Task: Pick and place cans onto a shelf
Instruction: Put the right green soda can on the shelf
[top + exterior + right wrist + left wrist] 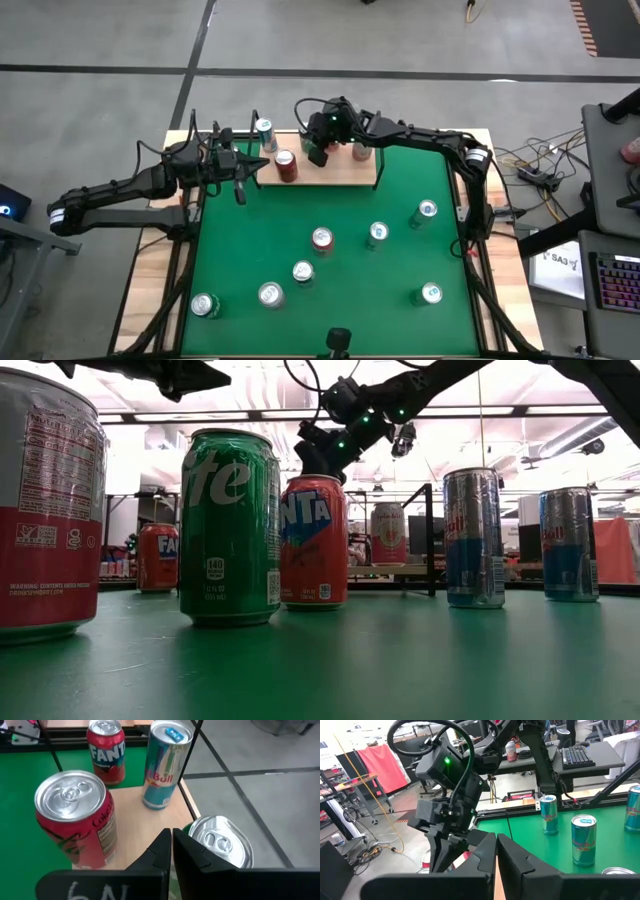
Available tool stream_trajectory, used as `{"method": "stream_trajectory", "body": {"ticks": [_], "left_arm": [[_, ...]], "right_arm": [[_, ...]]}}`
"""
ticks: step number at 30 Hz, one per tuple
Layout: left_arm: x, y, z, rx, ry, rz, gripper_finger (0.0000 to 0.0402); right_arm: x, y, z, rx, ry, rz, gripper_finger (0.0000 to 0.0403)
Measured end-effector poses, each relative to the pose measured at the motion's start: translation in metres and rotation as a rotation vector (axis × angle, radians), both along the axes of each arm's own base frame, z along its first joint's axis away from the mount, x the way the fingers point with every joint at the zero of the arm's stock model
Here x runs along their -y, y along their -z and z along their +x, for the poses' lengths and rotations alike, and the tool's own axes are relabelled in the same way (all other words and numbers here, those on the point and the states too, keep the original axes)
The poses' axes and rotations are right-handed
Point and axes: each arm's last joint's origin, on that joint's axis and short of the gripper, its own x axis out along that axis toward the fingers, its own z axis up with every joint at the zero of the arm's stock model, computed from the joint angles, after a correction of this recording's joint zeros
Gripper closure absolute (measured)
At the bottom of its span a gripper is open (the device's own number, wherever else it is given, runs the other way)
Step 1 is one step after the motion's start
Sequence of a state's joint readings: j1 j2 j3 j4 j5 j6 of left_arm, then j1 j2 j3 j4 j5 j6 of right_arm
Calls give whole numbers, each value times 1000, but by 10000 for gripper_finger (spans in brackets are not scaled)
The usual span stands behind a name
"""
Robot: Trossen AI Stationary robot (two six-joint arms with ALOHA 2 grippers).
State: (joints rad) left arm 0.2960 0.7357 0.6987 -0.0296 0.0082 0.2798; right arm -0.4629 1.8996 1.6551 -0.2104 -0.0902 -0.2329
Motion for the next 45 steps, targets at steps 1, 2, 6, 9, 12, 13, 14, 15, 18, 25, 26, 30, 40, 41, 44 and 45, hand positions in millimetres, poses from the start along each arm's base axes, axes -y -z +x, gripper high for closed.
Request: {"method": "stream_trajectory", "body": {"ticks": [1, 2, 6, 9, 12, 13, 14, 15, 18, 25, 26, 30, 40, 41, 44, 45], "left_arm": [[0, 0, 0, 0, 0, 0, 402], [0, 0, 0, 0, 0, 0, 402], [0, 0, 0, 0, 0, 0, 402], [0, 0, 0, 0, 0, 0, 402], [0, 0, 0, 0, 0, 0, 402], [0, 0, 0, 0, 0, 0, 402], [0, 0, 0, 0, 0, 0, 402], [0, 0, 0, 0, 0, 0, 402], [0, 0, 0, 0, 0, 0, 402], [0, 0, 0, 0, 0, 0, 402], [0, 0, 0, 0, 0, 0, 402], [0, 0, 0, 0, 0, -2, 402], [0, 0, 0, 0, 0, -2, 402], [0, 0, 0, -1, 0, -2, 402], [0, 0, 0, -1, 0, -2, 402], [0, 0, 0, -1, 0, -2, 402]], "right_arm": [[0, 1, 0, -3, 0, 2, 394], [0, 3, -1, -8, -1, 4, 394], [-1, 8, -2, -19, -14, 16, 394], [-2, 11, -2, -23, -12, 23, 394], [-1, 12, -2, -24, -10, 25, 394], [-1, 12, -2, -24, -10, 25, 394], [-1, 13, -2, -24, -10, 25, 394], [-1, 13, -2, -23, -10, 25, 394], [-1, 12, -2, -21, -9, 23, 394], [4, 30, 4, -37, -1, 36, 394], [4, 33, 5, -47, 1, 40, 394], [5, 35, 5, -44, 2, 41, 394], [8, 28, 7, -23, 44, 1, 394], [8, 28, 7, -23, 46, 1, 394], [8, 28, 7, -22, 47, 1, 394], [8, 28, 7, -22, 47, 1, 394]]}}
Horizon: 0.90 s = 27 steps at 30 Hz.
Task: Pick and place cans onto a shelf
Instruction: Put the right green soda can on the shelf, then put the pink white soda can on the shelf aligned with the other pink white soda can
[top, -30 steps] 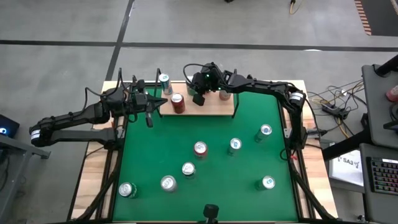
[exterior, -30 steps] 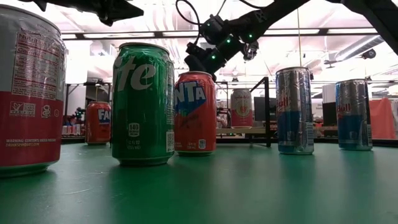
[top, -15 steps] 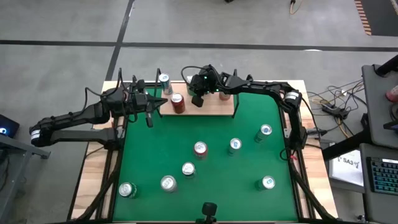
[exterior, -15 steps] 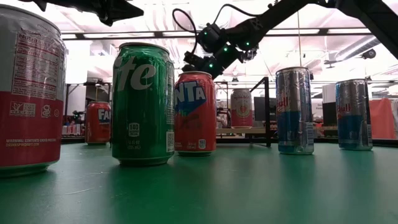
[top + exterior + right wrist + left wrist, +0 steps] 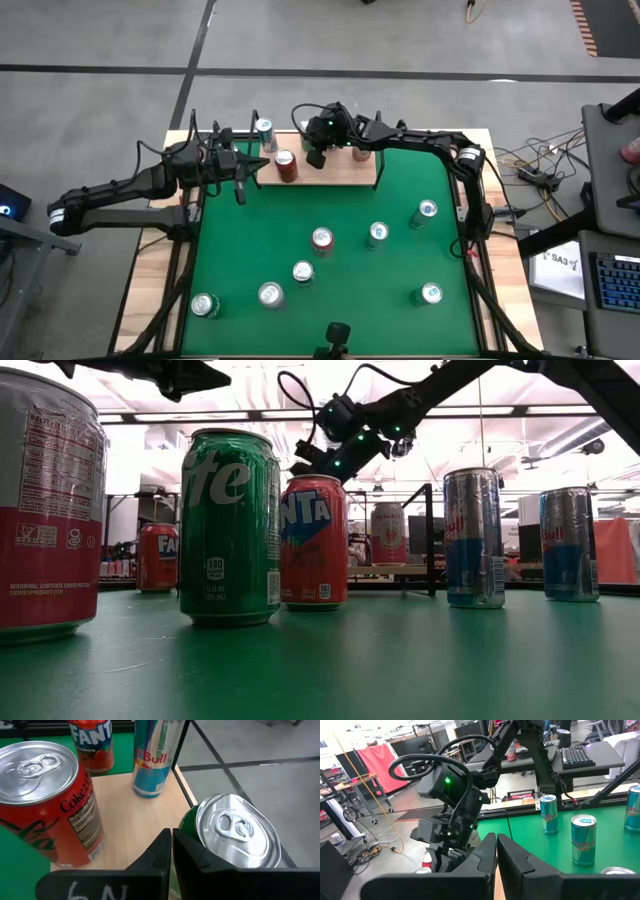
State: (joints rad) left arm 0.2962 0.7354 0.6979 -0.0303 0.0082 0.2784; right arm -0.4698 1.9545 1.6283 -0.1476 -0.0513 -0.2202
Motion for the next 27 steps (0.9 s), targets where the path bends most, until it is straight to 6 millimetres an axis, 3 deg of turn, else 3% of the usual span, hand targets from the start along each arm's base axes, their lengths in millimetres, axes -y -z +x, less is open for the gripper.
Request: {"method": "stream_trajectory", "body": {"ticks": [8, 15, 27], "left_arm": [[0, 0, 0, 0, 0, 0, 402], [0, 0, 0, 10, -2, -34, 402], [14, 6, 4, -26, 147, -150, 402]], "right_arm": [[-2, -3, 0, 4, 0, 6, 394], [-23, -34, -7, 53, -14, 26, 394], [-89, -84, -29, 39, -69, 154, 394]]}}
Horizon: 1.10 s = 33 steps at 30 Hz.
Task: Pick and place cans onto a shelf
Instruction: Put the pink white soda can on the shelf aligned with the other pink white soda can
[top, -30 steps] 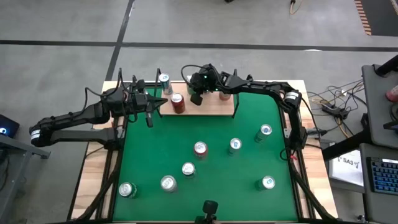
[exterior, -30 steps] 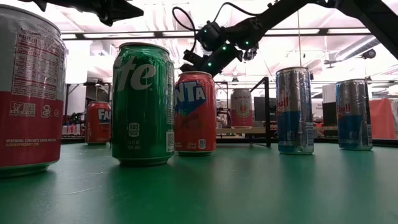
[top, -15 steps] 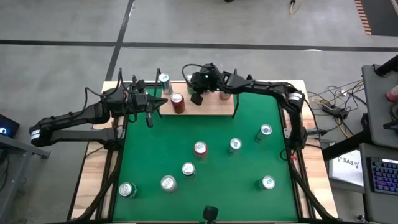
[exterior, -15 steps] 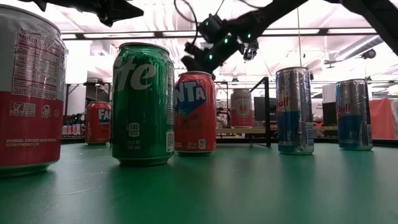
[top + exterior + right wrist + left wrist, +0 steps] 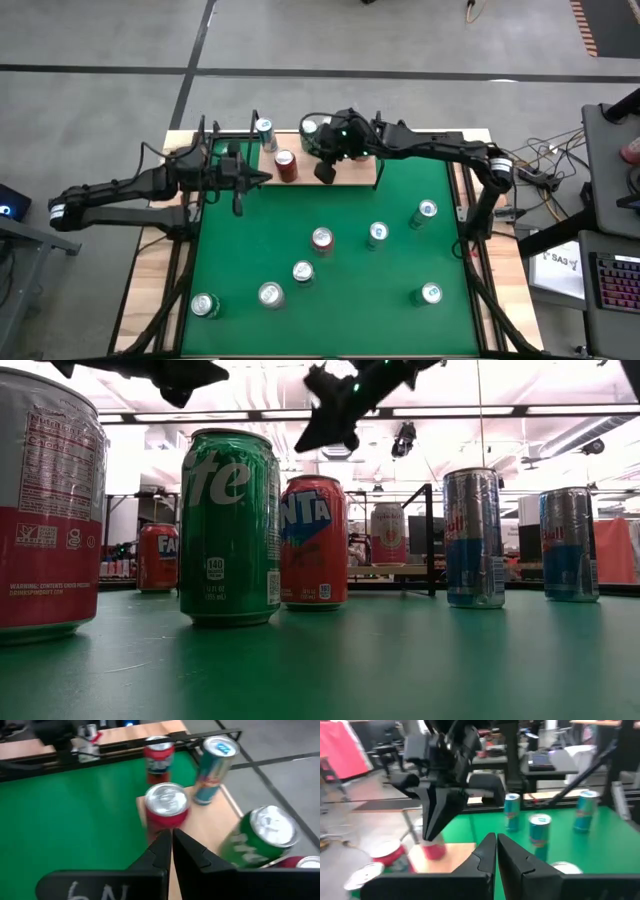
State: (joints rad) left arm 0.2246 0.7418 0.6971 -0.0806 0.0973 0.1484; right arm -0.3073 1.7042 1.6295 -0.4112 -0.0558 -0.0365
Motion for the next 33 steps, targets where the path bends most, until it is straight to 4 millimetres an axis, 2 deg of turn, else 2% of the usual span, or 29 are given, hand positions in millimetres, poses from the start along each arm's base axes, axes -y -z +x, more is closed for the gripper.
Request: {"method": "stream_trajectory", "body": {"ticks": [11, 19, 24, 29, 33], "left_arm": [[34, 6, 17, -47, 189, -118, 402], [65, 11, 26, -79, 324, -254, 402], [80, 9, 31, -143, 344, -341, 402], [96, 10, 38, -299, 344, -433, 402], [113, 14, 40, -424, 326, -430, 402]], "right_arm": [[-75, -27, -12, 9, -122, 86, 394], [-121, -26, -24, -101, -174, 185, 394], [-141, -21, -29, -171, -186, 235, 394], [-155, -16, -36, -253, -169, 286, 394], [-162, -12, -41, -311, -155, 313, 394]]}}
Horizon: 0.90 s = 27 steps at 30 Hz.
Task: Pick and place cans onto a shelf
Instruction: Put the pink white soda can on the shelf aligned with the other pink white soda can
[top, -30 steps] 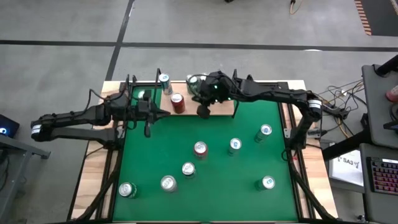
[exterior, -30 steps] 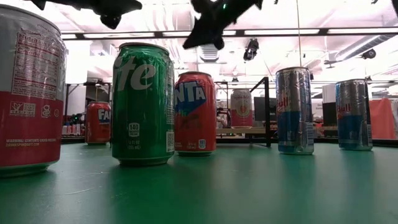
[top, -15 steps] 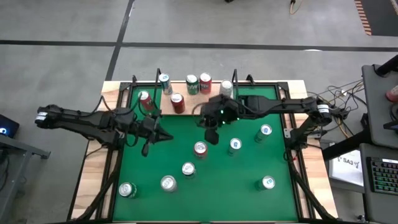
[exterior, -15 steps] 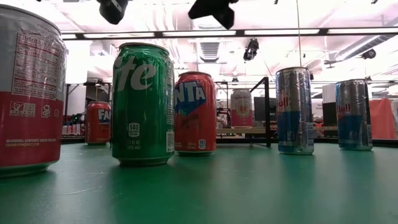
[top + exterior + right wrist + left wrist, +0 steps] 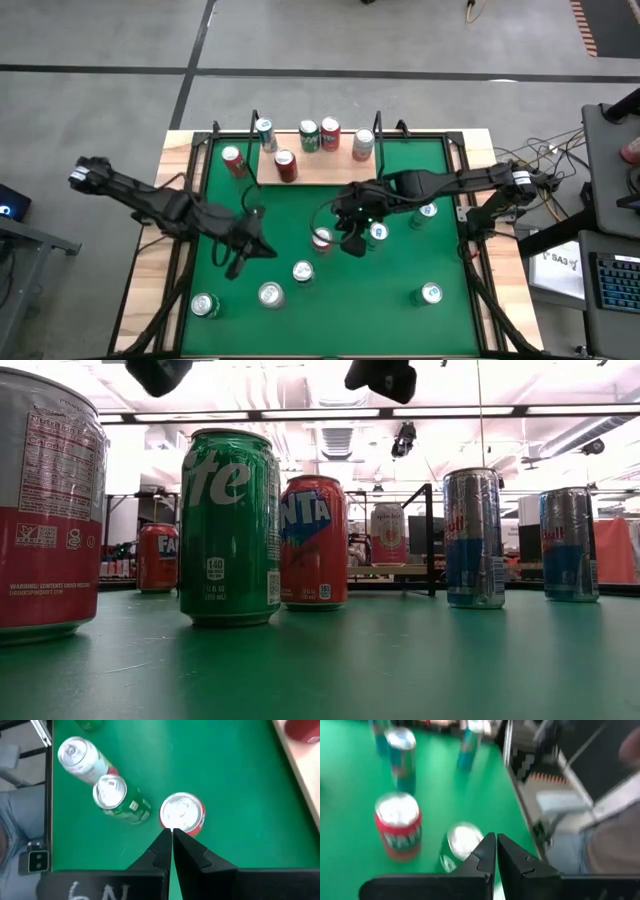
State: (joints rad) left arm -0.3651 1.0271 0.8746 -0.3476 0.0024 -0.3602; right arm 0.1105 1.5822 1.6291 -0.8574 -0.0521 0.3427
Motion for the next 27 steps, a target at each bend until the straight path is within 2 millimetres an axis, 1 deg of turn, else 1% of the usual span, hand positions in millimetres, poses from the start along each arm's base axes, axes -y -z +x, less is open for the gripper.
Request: {"method": "stream_trajectory", "body": {"ticks": [4, 8, 12, 16, 21, 27], "left_arm": [[17, 6, -4, -124, 62, 57, 402], [37, 14, -9, -186, 142, 100, 402], [52, 23, -12, -236, 160, 159, 402], [65, 35, -10, -270, 162, 211, 402], [76, 46, -4, -303, 159, 249, 402], [82, 48, 1, -310, 174, 265, 402]], "right_arm": [[-6, 2, -2, -26, -7, 5, 394], [-10, 2, -3, -27, -16, 7, 394], [-10, 2, -3, -28, -19, 5, 394], [-10, 3, -2, -29, -25, -1, 394], [-10, 3, -2, -28, -28, -3, 394], [-10, 3, -2, -27, -30, -5, 394]]}}
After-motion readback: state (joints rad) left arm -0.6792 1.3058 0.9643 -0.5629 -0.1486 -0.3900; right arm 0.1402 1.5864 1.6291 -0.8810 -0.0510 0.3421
